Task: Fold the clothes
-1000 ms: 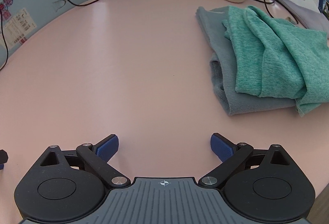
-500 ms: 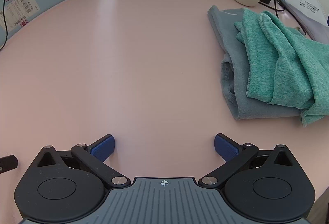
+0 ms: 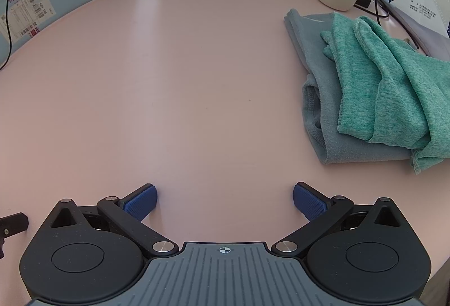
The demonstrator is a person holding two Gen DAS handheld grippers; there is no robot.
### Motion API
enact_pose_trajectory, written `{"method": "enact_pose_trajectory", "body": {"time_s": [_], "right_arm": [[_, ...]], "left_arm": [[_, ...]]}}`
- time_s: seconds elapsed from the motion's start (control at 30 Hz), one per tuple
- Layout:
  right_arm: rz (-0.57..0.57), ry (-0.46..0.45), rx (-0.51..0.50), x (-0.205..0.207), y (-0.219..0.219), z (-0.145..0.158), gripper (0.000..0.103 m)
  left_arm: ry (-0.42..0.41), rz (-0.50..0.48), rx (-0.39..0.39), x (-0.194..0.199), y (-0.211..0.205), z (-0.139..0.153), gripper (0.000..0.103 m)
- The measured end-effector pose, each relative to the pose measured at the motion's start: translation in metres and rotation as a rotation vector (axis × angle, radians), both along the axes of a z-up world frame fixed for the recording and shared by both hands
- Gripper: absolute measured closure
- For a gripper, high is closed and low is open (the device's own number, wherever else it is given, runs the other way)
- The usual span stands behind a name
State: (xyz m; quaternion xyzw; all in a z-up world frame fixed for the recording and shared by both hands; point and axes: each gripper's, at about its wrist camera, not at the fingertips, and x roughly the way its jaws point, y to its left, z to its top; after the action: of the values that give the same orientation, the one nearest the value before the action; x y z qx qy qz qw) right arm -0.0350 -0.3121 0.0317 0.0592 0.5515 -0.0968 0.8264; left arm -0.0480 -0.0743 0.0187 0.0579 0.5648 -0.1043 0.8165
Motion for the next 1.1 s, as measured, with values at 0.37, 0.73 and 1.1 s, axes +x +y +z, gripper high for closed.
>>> {"method": "enact_pose_trajectory", "body": {"time_s": [0.37, 0.73, 1.1], "right_arm": [[0.007, -0.001, -0.001, 0.001, 0.000, 0.000, 0.000], [0.016, -0.002, -0.001, 0.002, -0.001, 0.000, 0.000], [0.021, -0.001, -0.005, 0.004, -0.001, -0.001, 0.000]], "left_arm": [[-0.008, -0.003, 0.000, -0.010, 0.005, 0.003, 0.000], [-0.018, -0.003, 0.001, -0.018, 0.007, 0.009, 0.000], [-0.033, -0.011, -0.003, -0.013, 0.015, 0.004, 0.000]]}}
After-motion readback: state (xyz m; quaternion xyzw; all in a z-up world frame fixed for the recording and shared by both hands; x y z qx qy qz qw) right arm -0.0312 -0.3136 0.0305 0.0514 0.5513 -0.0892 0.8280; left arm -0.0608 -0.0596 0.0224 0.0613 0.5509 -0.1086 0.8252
